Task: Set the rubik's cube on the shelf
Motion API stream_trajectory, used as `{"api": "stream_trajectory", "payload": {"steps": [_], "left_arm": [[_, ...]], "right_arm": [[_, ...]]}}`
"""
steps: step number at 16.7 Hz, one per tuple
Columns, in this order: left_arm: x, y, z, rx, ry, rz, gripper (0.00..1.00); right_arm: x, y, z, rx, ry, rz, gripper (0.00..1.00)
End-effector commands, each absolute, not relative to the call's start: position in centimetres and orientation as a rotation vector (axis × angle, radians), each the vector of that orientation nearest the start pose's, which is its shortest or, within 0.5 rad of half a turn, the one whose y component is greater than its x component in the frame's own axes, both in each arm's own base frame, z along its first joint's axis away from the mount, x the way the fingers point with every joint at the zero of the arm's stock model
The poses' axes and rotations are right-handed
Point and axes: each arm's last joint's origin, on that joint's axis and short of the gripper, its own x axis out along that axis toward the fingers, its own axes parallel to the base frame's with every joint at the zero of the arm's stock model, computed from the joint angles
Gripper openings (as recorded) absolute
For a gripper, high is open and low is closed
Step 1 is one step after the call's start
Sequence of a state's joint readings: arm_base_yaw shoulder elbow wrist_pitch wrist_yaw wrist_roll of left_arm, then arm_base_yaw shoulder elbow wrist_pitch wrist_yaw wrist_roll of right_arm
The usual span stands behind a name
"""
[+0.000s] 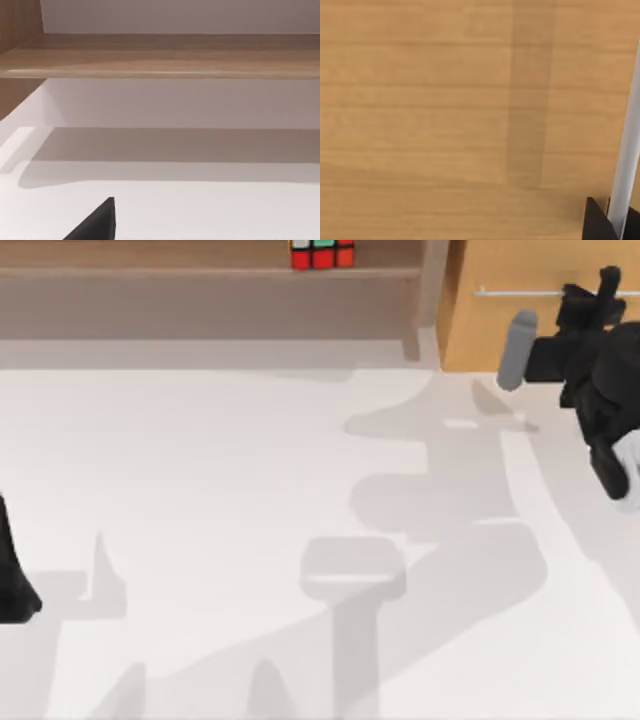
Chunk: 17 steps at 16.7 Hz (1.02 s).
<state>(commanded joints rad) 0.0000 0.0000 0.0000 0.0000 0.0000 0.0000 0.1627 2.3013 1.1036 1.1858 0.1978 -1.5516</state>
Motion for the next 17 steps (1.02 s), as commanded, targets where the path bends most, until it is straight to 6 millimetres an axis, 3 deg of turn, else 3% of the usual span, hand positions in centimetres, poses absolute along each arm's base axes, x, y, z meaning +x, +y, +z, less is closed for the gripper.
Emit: {"api": "stream_trajectory", "payload": {"steps": [11, 17], "left_arm": [[10.57, -0.12, 16.0, 0.0, 0.0, 0.0, 1.0], [10.57, -0.12, 16.0, 0.0, 0.0, 0.0, 1.0]], "right_arm": [[43.93, 7.04, 8.83, -1.565, 0.014, 0.001, 0.98], [43.93, 7.04, 8.83, -1.565, 0.014, 0.001, 1.0]]}}
